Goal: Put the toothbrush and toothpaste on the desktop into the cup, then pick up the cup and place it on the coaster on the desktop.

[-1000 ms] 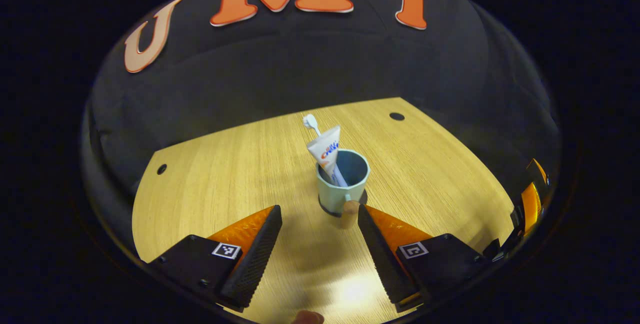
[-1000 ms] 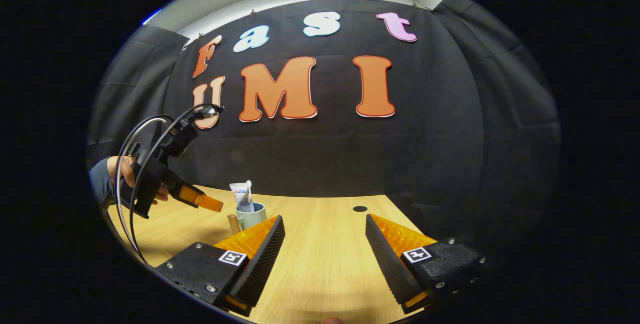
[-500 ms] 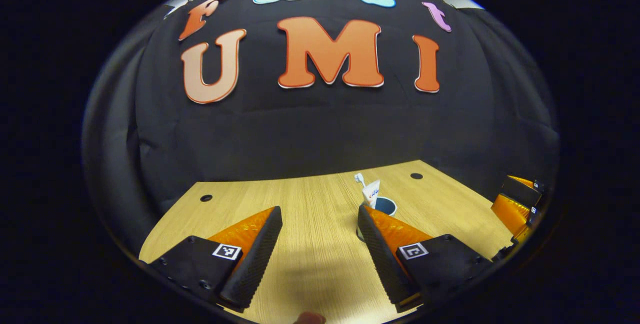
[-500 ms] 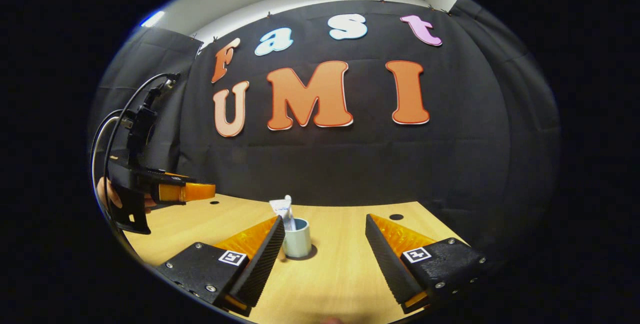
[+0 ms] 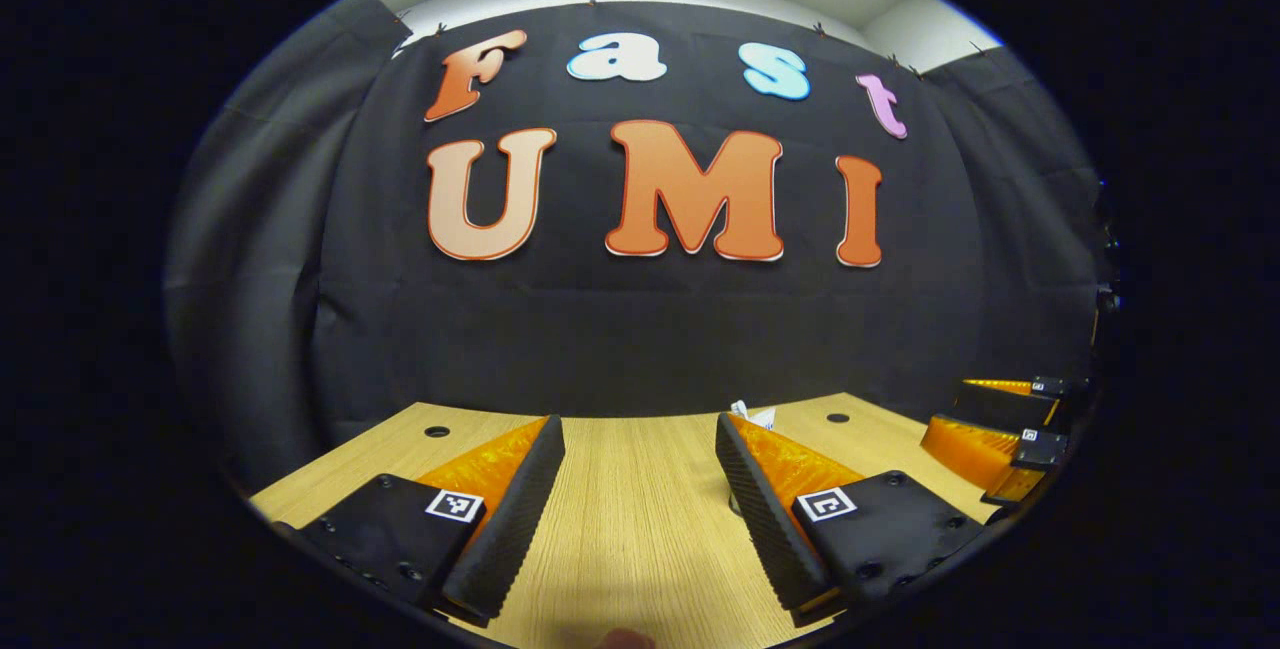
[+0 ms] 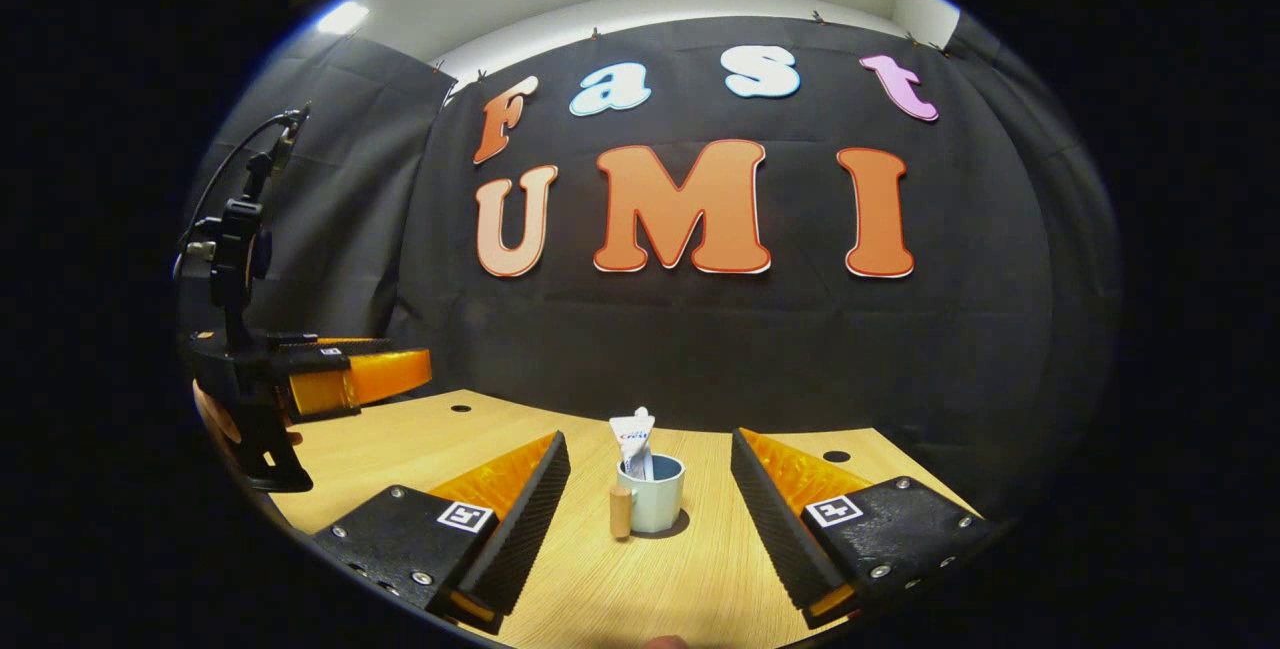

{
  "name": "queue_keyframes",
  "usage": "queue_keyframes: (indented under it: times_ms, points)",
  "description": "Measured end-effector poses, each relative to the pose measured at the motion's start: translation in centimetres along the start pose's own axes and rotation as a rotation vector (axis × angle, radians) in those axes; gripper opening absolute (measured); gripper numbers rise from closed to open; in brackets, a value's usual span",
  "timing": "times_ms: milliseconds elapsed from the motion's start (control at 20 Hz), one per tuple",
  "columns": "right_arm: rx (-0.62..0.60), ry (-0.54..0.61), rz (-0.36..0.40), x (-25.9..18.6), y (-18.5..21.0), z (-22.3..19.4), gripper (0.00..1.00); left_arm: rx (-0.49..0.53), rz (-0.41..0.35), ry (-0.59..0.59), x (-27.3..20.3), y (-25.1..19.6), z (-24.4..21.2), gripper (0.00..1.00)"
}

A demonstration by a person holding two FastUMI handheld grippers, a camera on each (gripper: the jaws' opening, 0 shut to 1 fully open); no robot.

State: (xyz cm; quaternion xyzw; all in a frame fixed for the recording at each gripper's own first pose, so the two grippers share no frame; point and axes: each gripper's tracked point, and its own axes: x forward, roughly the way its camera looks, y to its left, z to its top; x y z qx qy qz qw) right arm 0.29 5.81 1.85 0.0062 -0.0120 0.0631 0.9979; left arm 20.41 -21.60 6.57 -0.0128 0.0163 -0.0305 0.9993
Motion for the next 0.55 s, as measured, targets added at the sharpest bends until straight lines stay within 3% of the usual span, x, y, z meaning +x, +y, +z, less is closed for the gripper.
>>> queue_keyframes:
  times_ms: [550]
  points:
    - [-0.027,-0.014,0.017,0.2,0.7,-0.1,0.98,0.046,0.07,-0.06,-0.7,0.1,0.2,0.99]
